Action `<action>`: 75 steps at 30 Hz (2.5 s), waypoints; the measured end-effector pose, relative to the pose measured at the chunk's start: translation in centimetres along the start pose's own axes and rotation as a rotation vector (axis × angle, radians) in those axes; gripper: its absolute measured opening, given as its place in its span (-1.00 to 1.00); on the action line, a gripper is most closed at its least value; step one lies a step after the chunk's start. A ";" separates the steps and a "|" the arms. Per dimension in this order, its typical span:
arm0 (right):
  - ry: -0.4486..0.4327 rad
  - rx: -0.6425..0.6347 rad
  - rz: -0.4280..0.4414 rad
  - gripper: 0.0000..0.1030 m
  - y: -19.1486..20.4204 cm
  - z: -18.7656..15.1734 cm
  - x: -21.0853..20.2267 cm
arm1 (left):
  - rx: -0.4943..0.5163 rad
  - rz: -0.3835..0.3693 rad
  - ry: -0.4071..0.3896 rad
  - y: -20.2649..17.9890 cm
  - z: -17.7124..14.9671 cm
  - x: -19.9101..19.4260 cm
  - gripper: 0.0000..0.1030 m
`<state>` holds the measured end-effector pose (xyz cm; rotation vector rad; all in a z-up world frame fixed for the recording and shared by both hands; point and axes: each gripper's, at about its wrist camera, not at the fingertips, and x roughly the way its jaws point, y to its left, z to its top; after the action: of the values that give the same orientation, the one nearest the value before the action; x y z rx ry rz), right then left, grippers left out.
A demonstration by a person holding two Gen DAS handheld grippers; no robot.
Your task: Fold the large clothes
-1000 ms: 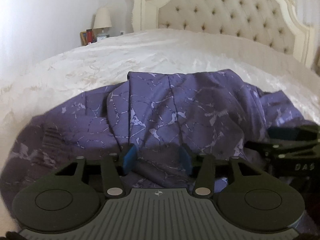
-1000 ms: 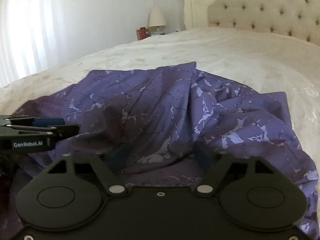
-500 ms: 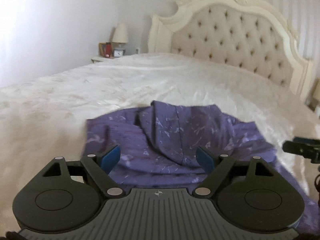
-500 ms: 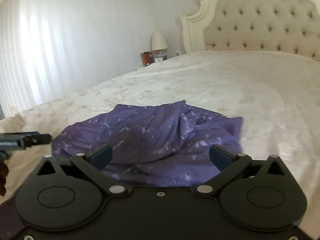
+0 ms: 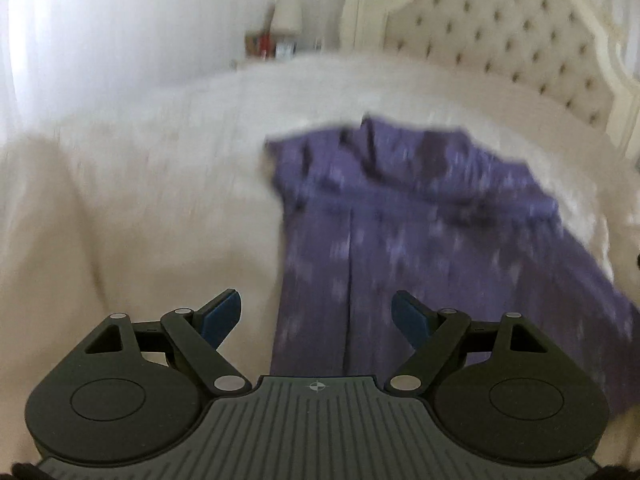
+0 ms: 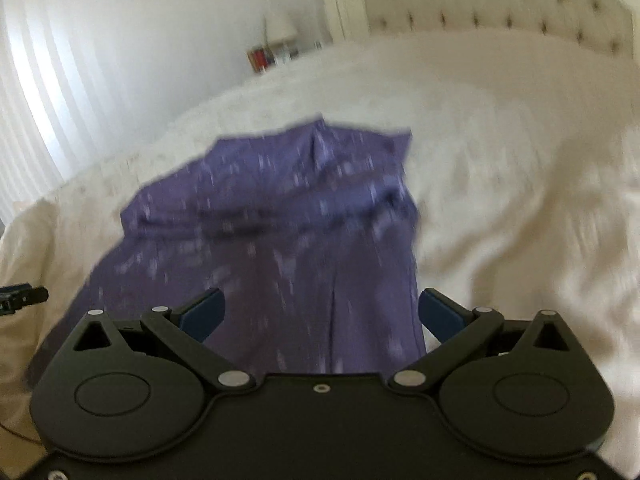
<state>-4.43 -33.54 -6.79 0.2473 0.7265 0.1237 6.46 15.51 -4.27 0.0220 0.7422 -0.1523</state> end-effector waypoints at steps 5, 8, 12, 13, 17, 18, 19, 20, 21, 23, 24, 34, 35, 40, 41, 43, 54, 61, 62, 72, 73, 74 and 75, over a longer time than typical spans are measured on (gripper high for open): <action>0.103 0.057 -0.034 0.99 -0.7 -2.4 -0.7 | 0.001 0.020 0.155 0.5 -2.9 1.0 0.59; 0.156 0.094 -0.057 0.99 -1.2 -3.7 -1.1 | -0.034 0.005 0.207 1.5 -4.2 1.3 0.59; 0.174 0.085 -0.071 0.99 -1.4 -4.7 -0.8 | -0.083 -0.012 0.263 2.3 -5.2 2.3 0.59; 0.184 0.078 -0.079 0.99 -1.3 -4.7 -0.6 | -0.089 -0.016 0.270 2.4 -5.3 2.4 0.60; 0.246 0.040 -0.105 1.00 -0.7 -4.7 0.8 | -0.084 -0.026 0.295 2.3 -5.6 2.9 0.69; 0.261 0.033 -0.109 1.00 -0.6 -4.7 1.2 | -0.083 -0.032 0.299 2.3 -5.7 2.9 0.74; 0.274 0.027 -0.109 1.00 -0.5 -4.7 1.4 | -0.081 -0.036 0.305 2.2 -5.7 3.1 0.75; 0.283 0.023 -0.103 1.00 -0.5 -4.6 1.6 | -0.080 -0.040 0.310 2.2 -5.7 3.2 0.79; 0.290 0.022 -0.094 1.00 -0.5 -4.7 1.7 | -0.080 -0.049 0.316 2.2 -5.7 3.3 0.86; 0.289 0.027 -0.084 1.00 -0.5 -4.7 1.6 | -0.080 -0.062 0.328 2.2 -5.7 3.6 0.88; 0.286 0.032 -0.076 1.00 -0.5 -4.7 1.5 | -0.080 -0.066 0.332 2.2 -5.7 3.7 0.90; 0.302 0.074 0.020 1.00 -0.7 -4.7 1.8 | -0.091 -0.109 0.340 2.3 -5.5 3.9 0.96; 0.301 0.079 0.027 1.00 -0.7 -4.7 1.8 | -0.091 -0.112 0.335 2.3 -5.5 3.8 0.83; 0.284 0.107 0.061 0.99 -1.0 -4.7 1.2 | -0.100 -0.108 0.284 2.5 -5.4 2.6 0.14; 0.278 0.113 0.071 0.94 -1.1 -4.6 1.0 | -0.105 -0.108 0.277 2.6 -5.4 2.5 0.00; 0.272 0.141 0.077 0.59 -1.5 -4.6 0.6 | -0.113 -0.116 0.261 2.7 -5.3 2.1 -0.21; 0.217 0.331 0.197 -0.50 -4.3 -4.1 -0.9 | -0.238 -0.212 0.098 4.4 -4.0 -0.6 -0.84; 0.105 0.466 0.329 -0.51 -6.0 -3.0 -2.2 | -0.331 -0.270 0.042 5.5 -2.4 -1.9 -0.84; 0.089 0.471 0.344 -0.51 -6.0 -2.8 -2.4 | -0.345 -0.281 0.038 5.7 -2.1 -2.0 -0.84; 0.040 0.449 0.402 -0.51 -4.7 -0.6 -2.2 | -0.302 -0.323 0.000 4.6 0.0 -2.8 -0.87; 0.038 0.451 0.403 -0.51 -4.8 -0.6 -2.2 | -0.308 -0.327 -0.006 4.6 0.0 -2.8 -0.87; 0.035 0.458 0.406 -0.51 -4.9 -0.8 -2.3 | -0.319 -0.336 -0.011 4.6 0.1 -2.8 -0.87; 0.034 0.467 0.409 -0.51 -5.0 -0.7 -2.2 | -0.336 -0.347 -0.016 4.8 0.2 -2.7 -0.87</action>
<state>-6.42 -38.67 -7.23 0.8417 0.7246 0.3480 5.35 20.59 -2.50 -0.4290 0.7441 -0.3560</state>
